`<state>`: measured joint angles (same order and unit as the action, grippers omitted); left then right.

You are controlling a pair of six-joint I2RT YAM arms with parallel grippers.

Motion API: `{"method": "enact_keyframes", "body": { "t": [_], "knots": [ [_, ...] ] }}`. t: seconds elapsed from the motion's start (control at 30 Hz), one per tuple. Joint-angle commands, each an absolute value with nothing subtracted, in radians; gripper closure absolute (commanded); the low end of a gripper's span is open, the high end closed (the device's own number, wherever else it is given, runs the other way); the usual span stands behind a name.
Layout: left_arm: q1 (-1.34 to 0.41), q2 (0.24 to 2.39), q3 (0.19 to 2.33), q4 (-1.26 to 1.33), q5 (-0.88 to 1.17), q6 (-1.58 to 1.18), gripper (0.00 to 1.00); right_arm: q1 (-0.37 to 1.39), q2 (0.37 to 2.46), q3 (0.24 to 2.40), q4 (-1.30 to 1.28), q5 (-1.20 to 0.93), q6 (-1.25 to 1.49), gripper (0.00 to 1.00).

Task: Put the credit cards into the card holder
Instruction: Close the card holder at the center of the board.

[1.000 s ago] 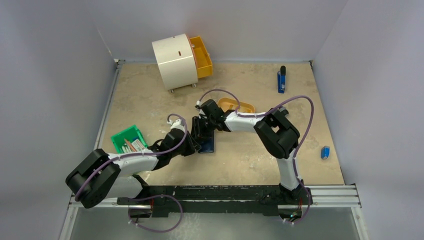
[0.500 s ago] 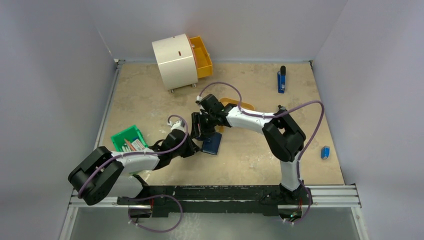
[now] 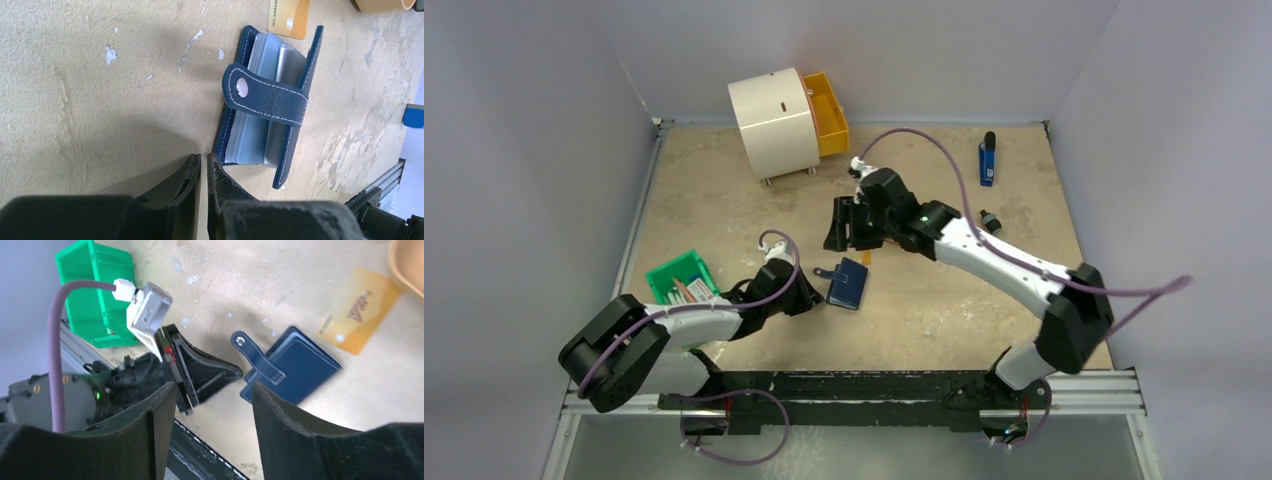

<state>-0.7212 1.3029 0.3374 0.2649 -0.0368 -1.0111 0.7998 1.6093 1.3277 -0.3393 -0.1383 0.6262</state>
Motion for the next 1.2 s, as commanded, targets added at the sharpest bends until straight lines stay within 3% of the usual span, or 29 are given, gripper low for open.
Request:
{"method": "enact_keyframes", "body": {
  "t": [0.0,0.33,0.8,1.17],
  "knots": [
    [-0.722,1.237,0.357,0.228,-0.06,-1.002,0.92,0.783,1.43,1.195,-0.375,-0.009,0.627,0.41],
    [-0.721,1.054,0.332,0.097,-0.199,-1.023,0.92,0.781,1.364,0.902,-0.268,-0.022,0.702,0.45],
    [-0.722,1.29,0.326,0.289,-0.076,-1.022,0.94,0.781,1.63,1.011,-0.228,-0.061,0.734,0.39],
    [-0.729,1.376,0.305,0.396,0.029,-1.031,0.94,0.782,1.743,1.064,-0.23,-0.052,0.675,0.4]
  ]
}}
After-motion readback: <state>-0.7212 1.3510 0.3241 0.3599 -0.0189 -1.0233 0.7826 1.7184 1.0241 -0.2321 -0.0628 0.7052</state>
